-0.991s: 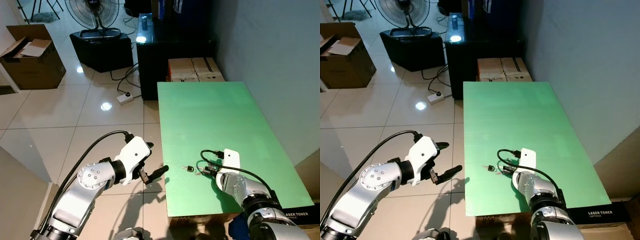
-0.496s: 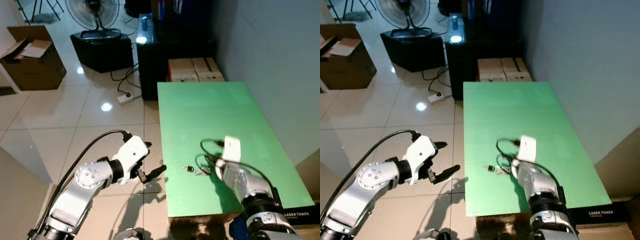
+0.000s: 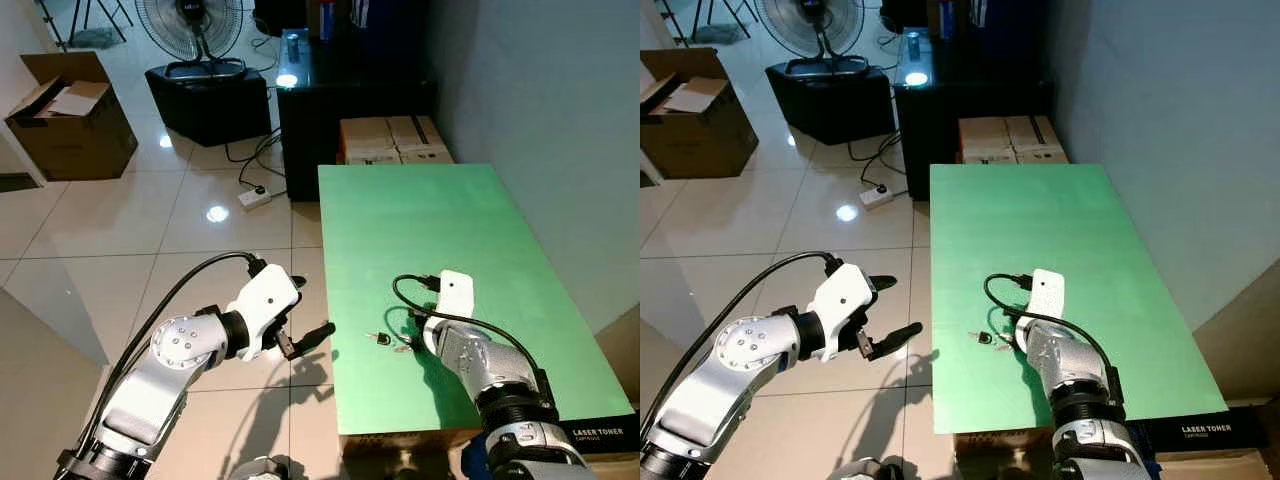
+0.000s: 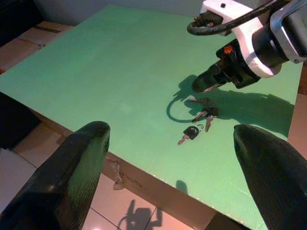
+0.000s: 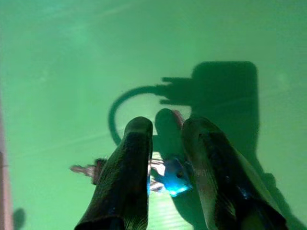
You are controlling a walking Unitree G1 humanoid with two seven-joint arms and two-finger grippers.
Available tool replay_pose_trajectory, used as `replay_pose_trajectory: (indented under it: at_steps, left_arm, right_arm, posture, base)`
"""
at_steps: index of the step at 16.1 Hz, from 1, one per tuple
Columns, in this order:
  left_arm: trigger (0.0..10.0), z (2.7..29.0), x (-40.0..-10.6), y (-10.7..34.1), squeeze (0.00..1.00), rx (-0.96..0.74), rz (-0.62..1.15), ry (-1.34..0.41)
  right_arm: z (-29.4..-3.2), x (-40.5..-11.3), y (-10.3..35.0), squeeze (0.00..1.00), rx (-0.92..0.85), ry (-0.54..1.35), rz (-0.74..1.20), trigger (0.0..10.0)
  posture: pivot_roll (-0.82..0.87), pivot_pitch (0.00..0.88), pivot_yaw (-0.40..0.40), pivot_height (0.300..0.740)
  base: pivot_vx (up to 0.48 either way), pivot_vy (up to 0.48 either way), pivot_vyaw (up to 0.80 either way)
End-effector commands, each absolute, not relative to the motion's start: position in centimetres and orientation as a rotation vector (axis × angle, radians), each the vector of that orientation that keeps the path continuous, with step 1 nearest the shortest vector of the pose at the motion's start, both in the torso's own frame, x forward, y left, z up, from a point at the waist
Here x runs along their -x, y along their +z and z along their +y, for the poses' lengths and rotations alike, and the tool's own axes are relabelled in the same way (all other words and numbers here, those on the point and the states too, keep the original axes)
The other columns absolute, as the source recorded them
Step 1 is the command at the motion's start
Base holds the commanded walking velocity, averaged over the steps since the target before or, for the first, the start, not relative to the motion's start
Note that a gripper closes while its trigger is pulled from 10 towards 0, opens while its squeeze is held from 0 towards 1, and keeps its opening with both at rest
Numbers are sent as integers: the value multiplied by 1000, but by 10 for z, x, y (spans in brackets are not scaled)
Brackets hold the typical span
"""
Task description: Hang keys on a hook
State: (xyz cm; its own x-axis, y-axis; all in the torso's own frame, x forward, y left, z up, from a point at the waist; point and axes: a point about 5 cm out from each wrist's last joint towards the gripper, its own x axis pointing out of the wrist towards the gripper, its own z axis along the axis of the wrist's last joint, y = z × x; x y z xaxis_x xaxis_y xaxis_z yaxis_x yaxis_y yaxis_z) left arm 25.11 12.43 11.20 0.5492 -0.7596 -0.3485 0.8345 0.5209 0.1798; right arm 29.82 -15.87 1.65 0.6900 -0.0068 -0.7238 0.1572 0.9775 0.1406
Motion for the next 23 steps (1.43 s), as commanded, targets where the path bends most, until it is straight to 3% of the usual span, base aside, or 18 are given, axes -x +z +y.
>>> replay_pose_trajectory:
  at_steps: [1, 10, 11, 20, 21, 22, 23]
  left_arm:
    - [10000, 124, -253, 116, 0, -358, 230, -975]
    - [10000, 126, -253, 116, 0, -365, 230, -977]
    - [10000, 126, -253, 116, 0, -366, 231, -977]
    - [10000, 129, -251, 117, 0, -373, 238, -983]
    - [10000, 130, -251, 117, 0, -373, 239, -983]
    - [10000, 130, -251, 117, 0, -373, 239, -984]
    - [10000, 129, -251, 117, 0, -373, 240, -985]
  right_arm:
    - [-160, -299, 16, 1000, -181, -110, 830, 10000]
    - [-157, -302, 11, 1000, -247, -122, 841, 10000]
    - [-157, -302, 9, 0, -248, -126, 847, 10000]
    - [-157, -300, 0, 0, -322, -155, 872, 9686]
    - [-158, -300, -1, 0, -323, -156, 872, 8902]
    - [-158, -300, -1, 0, -327, -159, 873, 8902]
    - [-158, -299, -3, 0, -330, -163, 873, 6392]
  posture:
    - [-27, 43, 51, 740]
    - [-19, 46, 57, 740]
    - [-18, 48, 58, 740]
    - [-11, 58, 66, 740]
    - [-11, 58, 66, 740]
    - [-10, 59, 67, 740]
    - [-11, 62, 69, 740]
  base:
    - [0, 0, 0]
    - [0, 0, 0]
    - [0, 0, 0]
    - [0, 0, 0]
    - [0, 0, 0]
    - [0, 0, 0]
    - [0, 0, 0]
